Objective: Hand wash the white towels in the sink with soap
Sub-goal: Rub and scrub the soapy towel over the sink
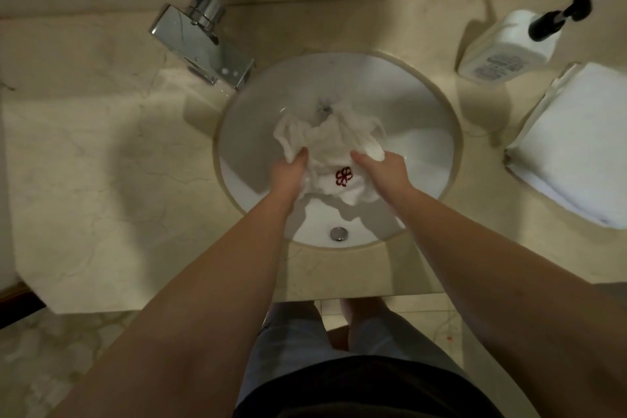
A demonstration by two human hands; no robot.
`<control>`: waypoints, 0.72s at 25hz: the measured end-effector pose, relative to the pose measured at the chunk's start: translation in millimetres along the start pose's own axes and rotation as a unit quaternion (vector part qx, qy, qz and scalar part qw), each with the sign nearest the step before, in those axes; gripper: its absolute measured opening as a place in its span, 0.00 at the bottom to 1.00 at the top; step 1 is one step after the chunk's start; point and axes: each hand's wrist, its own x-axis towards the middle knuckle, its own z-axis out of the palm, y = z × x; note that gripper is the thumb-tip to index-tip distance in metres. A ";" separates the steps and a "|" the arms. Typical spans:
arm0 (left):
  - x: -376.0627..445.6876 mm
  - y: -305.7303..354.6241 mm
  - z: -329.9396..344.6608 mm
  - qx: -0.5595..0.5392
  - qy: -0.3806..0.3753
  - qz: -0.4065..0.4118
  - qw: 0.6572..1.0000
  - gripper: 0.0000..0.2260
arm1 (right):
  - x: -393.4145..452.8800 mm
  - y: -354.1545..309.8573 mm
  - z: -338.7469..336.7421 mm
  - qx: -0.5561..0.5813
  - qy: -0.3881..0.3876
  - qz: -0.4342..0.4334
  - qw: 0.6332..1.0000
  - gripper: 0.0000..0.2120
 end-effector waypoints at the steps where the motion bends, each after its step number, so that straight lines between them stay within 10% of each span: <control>1: -7.2 4.2 -0.7 -0.014 -0.003 0.007 1.000 0.26 | -5.1 -6.8 -3.9 -0.005 0.009 -0.009 1.000 0.12; 18: -170.4 119.2 -10.4 -0.303 -0.058 0.126 0.943 0.18 | -128.1 -142.8 -58.4 0.229 -0.004 -0.105 0.968 0.14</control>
